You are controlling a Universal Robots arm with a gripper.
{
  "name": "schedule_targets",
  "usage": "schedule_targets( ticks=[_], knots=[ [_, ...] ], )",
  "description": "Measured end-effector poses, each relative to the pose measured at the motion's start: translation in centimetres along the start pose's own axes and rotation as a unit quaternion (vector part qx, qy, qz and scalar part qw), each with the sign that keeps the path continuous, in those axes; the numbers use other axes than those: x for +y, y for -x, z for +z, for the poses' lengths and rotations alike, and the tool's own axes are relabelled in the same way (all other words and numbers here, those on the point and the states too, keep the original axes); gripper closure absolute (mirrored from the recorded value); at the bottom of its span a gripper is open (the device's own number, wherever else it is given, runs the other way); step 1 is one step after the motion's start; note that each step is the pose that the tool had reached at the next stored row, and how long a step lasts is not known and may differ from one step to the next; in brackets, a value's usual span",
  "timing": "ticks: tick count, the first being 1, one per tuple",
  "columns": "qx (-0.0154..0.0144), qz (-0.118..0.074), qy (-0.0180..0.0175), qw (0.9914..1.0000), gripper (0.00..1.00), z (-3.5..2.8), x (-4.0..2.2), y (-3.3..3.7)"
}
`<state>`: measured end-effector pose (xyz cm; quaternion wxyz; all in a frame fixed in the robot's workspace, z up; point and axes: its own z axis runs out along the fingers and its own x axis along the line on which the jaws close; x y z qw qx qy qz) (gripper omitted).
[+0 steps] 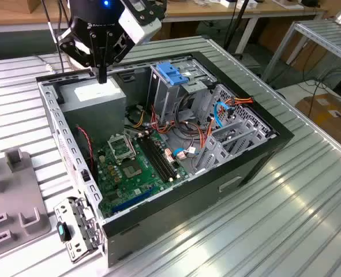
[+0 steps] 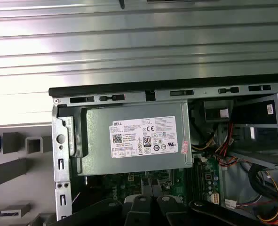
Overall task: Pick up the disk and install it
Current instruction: 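Reach for the disk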
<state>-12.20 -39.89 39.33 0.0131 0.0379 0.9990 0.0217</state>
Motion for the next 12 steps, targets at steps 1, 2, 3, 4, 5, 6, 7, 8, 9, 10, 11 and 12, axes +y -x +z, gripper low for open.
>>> schedule_targets(
  ticks=[1, 2, 3, 4, 5, 6, 7, 8, 9, 10, 11, 12],
  knots=[
    [0.0, 0.0, 0.0, 1.0, 0.89, 0.0, 0.0, 0.0],
    [0.0, 0.0, 0.0, 1.0, 0.89, 0.0, 0.0, 0.0],
    [0.0, 0.0, 0.0, 1.0, 0.89, 0.0, 0.0, 0.0],
    [0.0, 0.0, 0.0, 1.0, 0.89, 0.0, 0.0, 0.0],
    [0.0, 0.0, 0.0, 1.0, 0.89, 0.0, 0.0, -0.02],
    [0.0, 0.0, 0.0, 1.0, 0.89, 0.0, 0.0, -0.04],
    [0.0, 0.0, 0.0, 1.0, 0.89, 0.0, -0.01, -0.08],
    [0.0, 0.0, 0.0, 1.0, 0.89, 0.0, -0.01, -0.1],
    [0.0, 0.0, 0.0, 1.0, 0.89, -0.01, -0.01, -0.12],
    [0.0, 0.0, 0.0, 1.0, 0.89, 0.0, -0.01, -0.14],
    [0.0, 0.0, 0.0, 1.0, 0.89, -0.01, -0.01, -0.15],
    [0.0, 0.0, 0.0, 1.0, 0.89, 0.0, -0.01, -0.18]
  ],
)
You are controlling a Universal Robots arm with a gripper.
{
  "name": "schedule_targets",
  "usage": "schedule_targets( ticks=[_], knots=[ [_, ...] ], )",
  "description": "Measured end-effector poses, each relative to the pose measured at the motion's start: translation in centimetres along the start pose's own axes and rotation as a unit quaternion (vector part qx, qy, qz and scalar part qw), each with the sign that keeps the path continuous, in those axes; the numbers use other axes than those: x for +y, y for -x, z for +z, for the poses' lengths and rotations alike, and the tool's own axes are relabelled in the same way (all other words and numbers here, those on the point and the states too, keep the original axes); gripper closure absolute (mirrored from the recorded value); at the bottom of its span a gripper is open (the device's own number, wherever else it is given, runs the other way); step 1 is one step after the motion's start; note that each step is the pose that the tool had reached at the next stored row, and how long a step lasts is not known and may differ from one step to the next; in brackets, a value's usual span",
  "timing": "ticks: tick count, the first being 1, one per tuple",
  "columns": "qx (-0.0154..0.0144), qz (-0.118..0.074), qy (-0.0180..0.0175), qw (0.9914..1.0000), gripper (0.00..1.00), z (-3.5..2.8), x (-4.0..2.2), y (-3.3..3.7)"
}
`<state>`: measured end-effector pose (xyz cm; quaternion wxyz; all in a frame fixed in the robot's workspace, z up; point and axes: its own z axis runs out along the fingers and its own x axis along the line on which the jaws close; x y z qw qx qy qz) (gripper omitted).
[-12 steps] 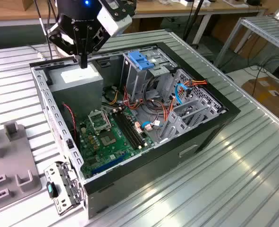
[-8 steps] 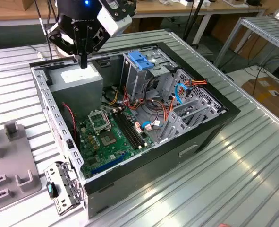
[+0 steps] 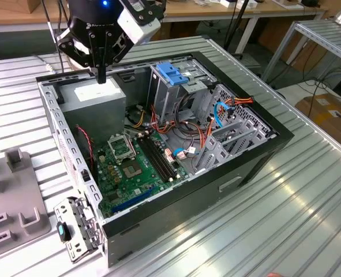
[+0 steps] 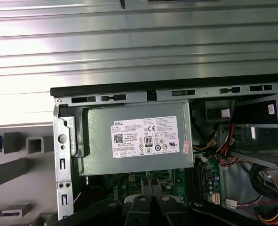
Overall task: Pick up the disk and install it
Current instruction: 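Reach for the disk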
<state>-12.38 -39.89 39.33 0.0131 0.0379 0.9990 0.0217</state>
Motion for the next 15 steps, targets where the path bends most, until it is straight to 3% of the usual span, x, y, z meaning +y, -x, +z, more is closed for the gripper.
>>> schedule_targets(
  ticks=[15],
  knots=[
    [0.0, 0.0, 0.0, 1.0, 0.89, -0.01, -0.02, -0.33]
  ],
)
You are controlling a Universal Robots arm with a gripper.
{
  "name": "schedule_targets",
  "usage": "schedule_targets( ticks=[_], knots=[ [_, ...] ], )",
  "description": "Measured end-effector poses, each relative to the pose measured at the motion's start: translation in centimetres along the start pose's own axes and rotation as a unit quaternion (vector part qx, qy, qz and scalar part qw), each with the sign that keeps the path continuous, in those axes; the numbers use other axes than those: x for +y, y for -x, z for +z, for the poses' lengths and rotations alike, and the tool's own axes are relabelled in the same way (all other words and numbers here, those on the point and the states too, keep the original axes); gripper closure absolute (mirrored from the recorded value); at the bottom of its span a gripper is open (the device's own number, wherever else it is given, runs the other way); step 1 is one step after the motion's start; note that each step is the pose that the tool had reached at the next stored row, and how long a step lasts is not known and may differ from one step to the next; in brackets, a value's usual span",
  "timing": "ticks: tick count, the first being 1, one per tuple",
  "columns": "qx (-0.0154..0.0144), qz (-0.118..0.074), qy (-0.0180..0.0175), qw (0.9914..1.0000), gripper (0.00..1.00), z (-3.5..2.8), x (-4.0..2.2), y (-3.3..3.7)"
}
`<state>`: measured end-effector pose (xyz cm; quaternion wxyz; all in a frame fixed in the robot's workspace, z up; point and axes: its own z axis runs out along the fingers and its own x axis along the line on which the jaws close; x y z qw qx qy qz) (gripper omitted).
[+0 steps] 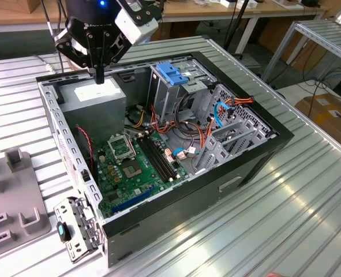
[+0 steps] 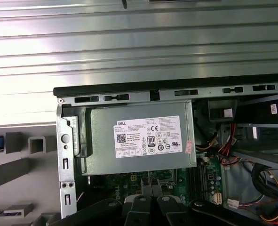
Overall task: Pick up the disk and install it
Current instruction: 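Reach for the disk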
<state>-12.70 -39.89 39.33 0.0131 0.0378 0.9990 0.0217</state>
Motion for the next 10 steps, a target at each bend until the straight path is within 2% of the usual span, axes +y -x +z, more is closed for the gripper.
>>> schedule_targets(
  ticks=[10],
  knots=[
    [0.0, 0.0, 0.0, 1.0, 0.89, 0.0, -0.01, -0.09]
  ],
)
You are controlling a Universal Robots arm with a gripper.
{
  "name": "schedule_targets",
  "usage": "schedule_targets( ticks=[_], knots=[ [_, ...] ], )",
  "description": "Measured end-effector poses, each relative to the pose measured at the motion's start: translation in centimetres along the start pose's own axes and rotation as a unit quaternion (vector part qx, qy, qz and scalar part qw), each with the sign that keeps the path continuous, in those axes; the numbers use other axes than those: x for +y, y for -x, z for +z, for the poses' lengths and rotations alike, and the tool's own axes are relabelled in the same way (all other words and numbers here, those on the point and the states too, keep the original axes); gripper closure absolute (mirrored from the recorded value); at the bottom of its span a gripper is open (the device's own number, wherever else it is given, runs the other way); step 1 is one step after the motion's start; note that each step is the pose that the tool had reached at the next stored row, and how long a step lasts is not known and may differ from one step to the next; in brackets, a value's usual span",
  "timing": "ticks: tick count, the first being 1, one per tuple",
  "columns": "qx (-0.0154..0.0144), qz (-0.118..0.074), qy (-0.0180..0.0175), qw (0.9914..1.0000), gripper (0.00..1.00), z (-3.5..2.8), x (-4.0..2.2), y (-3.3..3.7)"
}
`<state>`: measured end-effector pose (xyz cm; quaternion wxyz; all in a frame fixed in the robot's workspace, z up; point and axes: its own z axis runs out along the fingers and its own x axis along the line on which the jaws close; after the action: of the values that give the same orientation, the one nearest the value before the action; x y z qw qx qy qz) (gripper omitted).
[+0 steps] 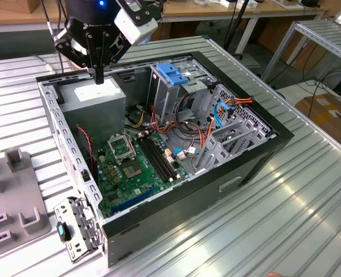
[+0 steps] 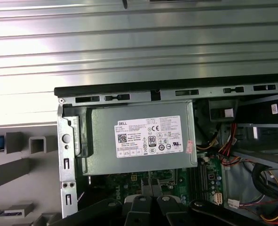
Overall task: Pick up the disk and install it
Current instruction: 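Reach for the disk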
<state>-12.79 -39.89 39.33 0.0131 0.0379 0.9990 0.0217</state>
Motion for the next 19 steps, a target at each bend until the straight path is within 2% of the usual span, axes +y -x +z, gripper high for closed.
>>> schedule_targets(
  ticks=[19],
  knots=[
    [0.0, 0.0, 0.0, 1.0, 0.89, -0.03, -0.09, -1.14]
  ],
)
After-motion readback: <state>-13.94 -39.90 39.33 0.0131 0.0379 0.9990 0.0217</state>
